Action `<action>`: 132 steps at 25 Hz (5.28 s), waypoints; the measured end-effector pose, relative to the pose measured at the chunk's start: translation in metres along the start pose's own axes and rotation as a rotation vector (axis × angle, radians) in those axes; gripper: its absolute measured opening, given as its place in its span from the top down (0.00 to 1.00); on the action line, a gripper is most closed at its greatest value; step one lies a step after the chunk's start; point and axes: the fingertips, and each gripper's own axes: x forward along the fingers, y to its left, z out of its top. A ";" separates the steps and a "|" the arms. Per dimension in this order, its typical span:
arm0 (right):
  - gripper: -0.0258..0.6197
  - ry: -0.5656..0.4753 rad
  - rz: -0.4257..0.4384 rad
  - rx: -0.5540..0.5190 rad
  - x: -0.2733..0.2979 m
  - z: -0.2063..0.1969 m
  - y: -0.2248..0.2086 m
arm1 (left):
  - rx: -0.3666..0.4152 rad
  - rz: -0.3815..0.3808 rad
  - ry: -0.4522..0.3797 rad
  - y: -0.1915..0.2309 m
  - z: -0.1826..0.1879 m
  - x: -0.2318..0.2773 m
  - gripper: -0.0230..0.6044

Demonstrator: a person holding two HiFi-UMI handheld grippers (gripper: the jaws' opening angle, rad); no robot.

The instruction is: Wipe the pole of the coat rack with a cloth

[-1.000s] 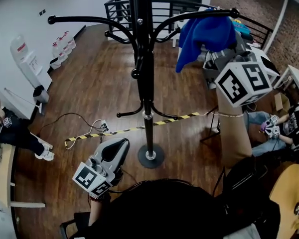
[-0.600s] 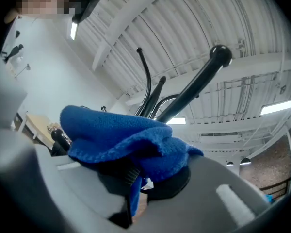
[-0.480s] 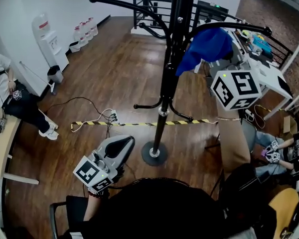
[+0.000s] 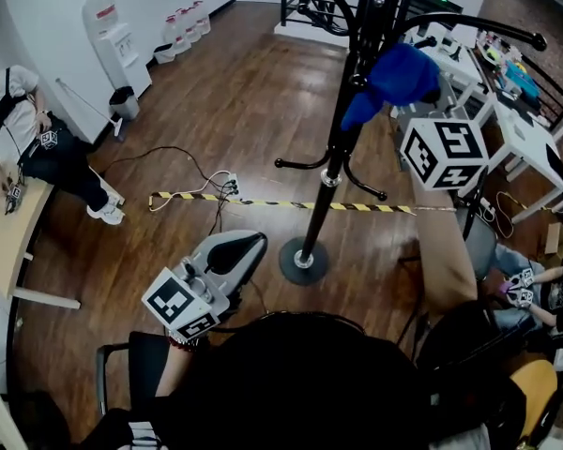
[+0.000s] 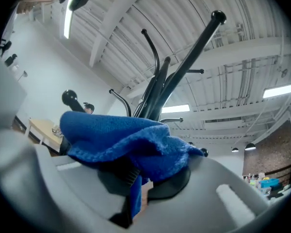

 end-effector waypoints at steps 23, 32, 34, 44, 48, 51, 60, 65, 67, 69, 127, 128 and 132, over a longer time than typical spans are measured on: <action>0.93 0.737 0.310 -0.319 -0.057 -0.232 0.075 | -0.024 -0.035 0.034 -0.006 -0.013 0.008 0.96; 0.93 0.854 0.416 -0.413 -0.089 -0.284 0.102 | -0.035 -0.015 0.036 -0.003 -0.015 0.003 0.96; 0.93 0.855 0.412 -0.441 -0.091 -0.286 0.103 | -0.040 -0.012 0.040 -0.002 -0.014 -0.001 0.96; 0.93 0.893 0.378 -0.305 -0.124 -0.277 0.088 | -0.049 -0.006 0.059 -0.004 -0.017 -0.006 0.96; 0.93 0.848 0.317 -0.255 -0.135 -0.269 0.081 | -0.057 -0.005 0.072 -0.003 -0.020 -0.009 0.96; 0.93 0.801 0.224 -0.248 -0.143 -0.260 0.065 | -0.060 -0.009 0.080 -0.003 -0.020 -0.006 0.96; 0.93 0.712 -0.045 -0.244 -0.177 -0.233 0.006 | -0.075 -0.049 0.097 -0.004 -0.024 0.009 0.96; 0.93 0.720 -0.124 -0.265 -0.199 -0.223 -0.017 | -0.086 -0.082 0.088 -0.003 -0.027 0.021 0.96; 0.93 0.702 -0.158 -0.253 -0.205 -0.213 -0.026 | -0.087 -0.095 0.083 -0.004 -0.027 0.026 0.96; 0.93 0.649 -0.183 -0.218 -0.205 -0.194 -0.031 | -0.089 -0.103 0.078 -0.002 -0.027 0.029 0.96; 0.93 0.751 0.212 -0.850 -0.007 -0.277 0.150 | -0.030 0.087 0.088 0.008 -0.037 -0.017 0.96; 0.93 0.758 0.204 -0.833 -0.009 -0.280 0.150 | -0.033 0.097 0.087 0.008 -0.038 -0.022 0.96; 0.93 0.766 0.180 -0.767 -0.006 -0.277 0.160 | -0.047 0.167 0.080 0.013 -0.034 -0.048 0.96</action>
